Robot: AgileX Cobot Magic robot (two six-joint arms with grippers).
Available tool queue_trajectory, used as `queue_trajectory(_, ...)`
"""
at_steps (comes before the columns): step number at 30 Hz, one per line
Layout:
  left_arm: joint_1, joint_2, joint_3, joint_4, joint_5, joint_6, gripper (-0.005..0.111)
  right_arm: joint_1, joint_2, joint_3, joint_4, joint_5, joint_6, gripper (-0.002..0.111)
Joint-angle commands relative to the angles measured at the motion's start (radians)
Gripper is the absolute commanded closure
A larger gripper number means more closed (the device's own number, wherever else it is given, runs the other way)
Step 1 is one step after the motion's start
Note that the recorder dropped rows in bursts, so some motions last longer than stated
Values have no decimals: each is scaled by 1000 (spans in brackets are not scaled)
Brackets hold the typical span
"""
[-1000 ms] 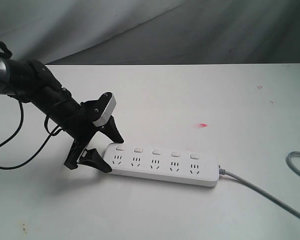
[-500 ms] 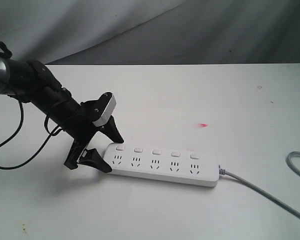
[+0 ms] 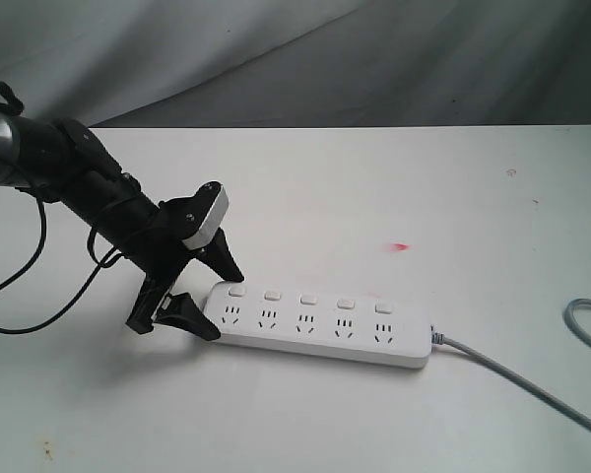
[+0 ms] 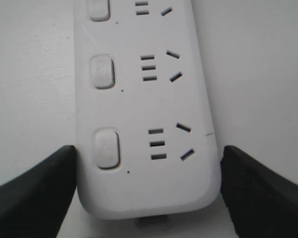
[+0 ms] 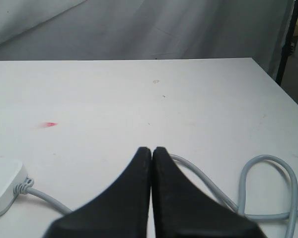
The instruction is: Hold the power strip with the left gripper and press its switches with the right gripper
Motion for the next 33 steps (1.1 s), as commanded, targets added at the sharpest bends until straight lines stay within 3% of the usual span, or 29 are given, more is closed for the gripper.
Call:
queue_trajectory(1, -6, 2, -7, -26, -9, 4, 72, -7, -4, 3, -7, -5, 0, 108)
queue_trajectory(9, -6, 2, -7, -26, -9, 4, 72, -7, -4, 3, -63, -51, 0, 108)
queue_trajectory(12, -6, 2, -7, -26, -9, 4, 72, -7, -4, 3, -68, -200, 0, 108)
queue_trajectory(19, -6, 2, -7, -26, -9, 4, 72, -7, -4, 3, -68, -749, 0, 108)
queue_trajectory(29, -6, 2, -7, -26, -9, 4, 72, -7, -4, 3, -35, -1145, 88, 108)
queue_trajectory(31, -6, 2, -7, -26, -9, 4, 72, -7, -4, 3, 64, -1158, 196, 108)
queue_trajectory(33, -6, 2, -7, -26, -9, 4, 72, -7, -4, -14, 214, -1025, 288, 108)
